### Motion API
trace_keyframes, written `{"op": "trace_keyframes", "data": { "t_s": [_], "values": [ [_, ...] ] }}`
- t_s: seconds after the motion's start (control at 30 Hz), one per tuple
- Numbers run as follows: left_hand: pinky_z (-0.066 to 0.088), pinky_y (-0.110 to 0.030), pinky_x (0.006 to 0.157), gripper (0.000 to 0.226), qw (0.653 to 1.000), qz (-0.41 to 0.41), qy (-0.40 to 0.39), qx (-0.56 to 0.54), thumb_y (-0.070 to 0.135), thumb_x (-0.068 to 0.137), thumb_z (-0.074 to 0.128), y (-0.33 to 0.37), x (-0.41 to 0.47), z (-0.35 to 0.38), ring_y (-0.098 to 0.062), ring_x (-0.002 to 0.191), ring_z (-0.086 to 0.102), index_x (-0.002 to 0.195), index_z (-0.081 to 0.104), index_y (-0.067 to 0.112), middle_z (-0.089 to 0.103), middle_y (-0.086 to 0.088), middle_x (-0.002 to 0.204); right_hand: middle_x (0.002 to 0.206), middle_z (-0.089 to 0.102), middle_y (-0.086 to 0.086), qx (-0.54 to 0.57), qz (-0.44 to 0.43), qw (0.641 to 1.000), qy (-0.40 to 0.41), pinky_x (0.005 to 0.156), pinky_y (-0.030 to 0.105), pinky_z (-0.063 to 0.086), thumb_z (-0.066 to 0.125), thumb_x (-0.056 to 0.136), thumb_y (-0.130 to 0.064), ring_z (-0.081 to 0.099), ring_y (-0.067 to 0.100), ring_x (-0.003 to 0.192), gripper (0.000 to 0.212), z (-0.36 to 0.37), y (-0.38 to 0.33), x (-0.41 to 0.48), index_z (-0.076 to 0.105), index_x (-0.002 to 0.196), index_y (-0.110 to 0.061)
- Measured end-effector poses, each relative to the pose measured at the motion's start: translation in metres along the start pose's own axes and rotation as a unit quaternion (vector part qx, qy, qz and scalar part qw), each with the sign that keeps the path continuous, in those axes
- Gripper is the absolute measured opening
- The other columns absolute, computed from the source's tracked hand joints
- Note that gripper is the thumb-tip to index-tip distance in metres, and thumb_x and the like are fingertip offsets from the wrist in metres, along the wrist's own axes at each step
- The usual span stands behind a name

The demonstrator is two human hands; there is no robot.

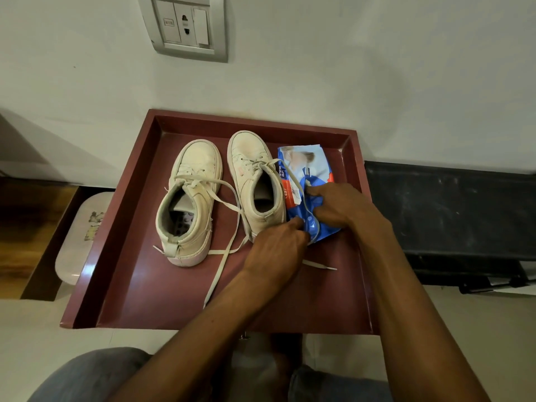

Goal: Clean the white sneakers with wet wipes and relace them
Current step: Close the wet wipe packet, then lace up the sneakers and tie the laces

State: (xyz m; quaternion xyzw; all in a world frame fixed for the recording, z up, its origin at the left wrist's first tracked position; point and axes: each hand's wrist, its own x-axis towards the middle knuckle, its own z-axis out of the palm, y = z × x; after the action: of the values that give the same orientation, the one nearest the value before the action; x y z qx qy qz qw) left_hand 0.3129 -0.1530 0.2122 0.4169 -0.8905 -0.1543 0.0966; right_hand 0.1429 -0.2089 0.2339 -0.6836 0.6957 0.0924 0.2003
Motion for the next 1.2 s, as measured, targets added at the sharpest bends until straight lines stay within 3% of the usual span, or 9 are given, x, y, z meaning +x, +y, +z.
{"op": "trace_keyframes", "data": {
  "t_s": [0.13, 0.27, 0.37, 0.5, 0.63, 0.77, 0.97, 1.1, 1.2],
  "values": [
    [0.034, -0.03, 0.061, 0.024, 1.0, 0.003, -0.005, -0.002, 0.01, 0.099, 0.053, 0.0, 0.0, -0.001, -0.021, 0.084, 0.065, 0.115, 0.072, 0.014, 0.06, -0.002, 0.114, 0.129, 0.056, 0.013, -0.025, 0.03, 0.999, -0.033, 0.087, 0.036, 0.054, 0.054, 0.095, -0.024, 0.058, 0.023, 0.095, 0.068, 0.001, -0.006, -0.004, 0.022, 0.153, -0.038],
    [0.035, -0.033, 0.059, 0.026, 1.0, 0.001, -0.015, 0.001, 0.012, 0.099, 0.053, -0.002, -0.001, 0.0, -0.023, 0.087, 0.066, 0.119, 0.069, 0.018, 0.058, -0.002, 0.115, 0.132, 0.057, 0.014, -0.002, 0.009, 1.0, -0.028, 0.083, 0.032, 0.049, 0.05, 0.095, -0.015, 0.059, 0.027, 0.099, 0.062, -0.008, -0.007, -0.009, 0.033, 0.151, -0.034],
    [0.036, -0.034, 0.058, 0.033, 1.0, -0.001, -0.009, 0.007, 0.013, 0.101, 0.05, 0.0, -0.004, -0.004, -0.026, 0.094, 0.065, 0.131, 0.061, 0.024, 0.055, -0.002, 0.117, 0.13, 0.062, 0.012, 0.02, -0.008, 0.999, 0.039, 0.079, 0.029, 0.046, 0.046, 0.092, -0.006, 0.062, 0.03, 0.1, 0.056, -0.017, -0.008, -0.021, 0.05, 0.142, -0.033],
    [0.039, -0.034, 0.059, 0.052, 0.999, -0.005, 0.021, 0.032, 0.009, 0.099, 0.047, 0.007, -0.013, -0.016, -0.032, 0.101, 0.066, 0.148, 0.045, 0.028, 0.058, -0.005, 0.126, 0.129, 0.065, 0.005, 0.055, 0.007, 0.986, 0.155, 0.085, 0.033, 0.051, 0.047, 0.092, -0.007, 0.063, 0.027, 0.105, 0.045, -0.027, -0.019, -0.039, 0.064, 0.129, -0.027],
    [0.045, -0.034, 0.053, 0.038, 0.997, -0.015, 0.065, 0.042, 0.014, 0.086, 0.06, 0.003, -0.025, -0.042, -0.033, 0.083, 0.07, 0.122, 0.067, 0.025, 0.07, -0.001, 0.102, 0.118, 0.071, 0.003, 0.088, 0.012, 0.968, 0.235, 0.079, 0.028, 0.049, 0.047, 0.093, -0.015, 0.066, 0.023, 0.098, 0.036, -0.035, -0.037, -0.049, 0.07, 0.119, -0.022],
    [0.048, -0.033, 0.05, 0.023, 0.989, -0.036, 0.141, 0.036, 0.026, 0.088, 0.053, -0.009, -0.054, -0.075, -0.027, 0.075, 0.068, 0.105, 0.069, 0.028, 0.07, 0.004, 0.09, 0.114, 0.072, 0.002, 0.101, -0.008, 0.95, 0.295, 0.083, 0.031, 0.053, 0.049, 0.093, -0.02, 0.066, 0.022, 0.1, 0.031, -0.043, -0.066, -0.063, 0.071, 0.115, -0.017],
    [0.045, -0.03, 0.063, 0.027, 0.941, -0.176, 0.288, 0.021, 0.025, 0.093, 0.067, -0.057, -0.106, -0.118, -0.027, 0.099, 0.063, 0.119, 0.073, 0.02, 0.071, -0.004, 0.112, 0.107, 0.071, 0.003, 0.164, -0.088, 0.925, 0.332, 0.083, 0.041, 0.052, 0.053, 0.094, -0.021, 0.064, 0.022, 0.097, 0.025, -0.03, -0.127, -0.095, 0.071, 0.111, -0.016],
    [0.041, -0.029, 0.073, 0.035, 0.916, -0.281, 0.278, -0.068, 0.023, 0.092, 0.063, -0.087, -0.127, -0.107, -0.023, 0.098, 0.064, 0.126, 0.07, 0.022, 0.067, -0.003, 0.121, 0.101, 0.065, 0.001, 0.18, -0.126, 0.926, 0.307, 0.073, 0.04, 0.053, 0.052, 0.095, -0.03, 0.063, 0.022, 0.091, 0.022, -0.001, -0.17, -0.103, 0.068, 0.108, -0.022],
    [0.042, -0.028, 0.071, 0.037, 0.914, -0.303, 0.248, -0.103, 0.038, 0.093, 0.062, -0.106, -0.122, -0.091, -0.018, 0.087, 0.065, 0.128, 0.068, 0.028, 0.068, 0.0, 0.119, 0.097, 0.063, 0.003, 0.169, -0.104, 0.935, 0.292, 0.069, 0.037, 0.049, 0.049, 0.097, -0.035, 0.062, 0.022, 0.088, 0.025, 0.013, -0.191, -0.094, 0.064, 0.107, -0.018]
  ]
}}
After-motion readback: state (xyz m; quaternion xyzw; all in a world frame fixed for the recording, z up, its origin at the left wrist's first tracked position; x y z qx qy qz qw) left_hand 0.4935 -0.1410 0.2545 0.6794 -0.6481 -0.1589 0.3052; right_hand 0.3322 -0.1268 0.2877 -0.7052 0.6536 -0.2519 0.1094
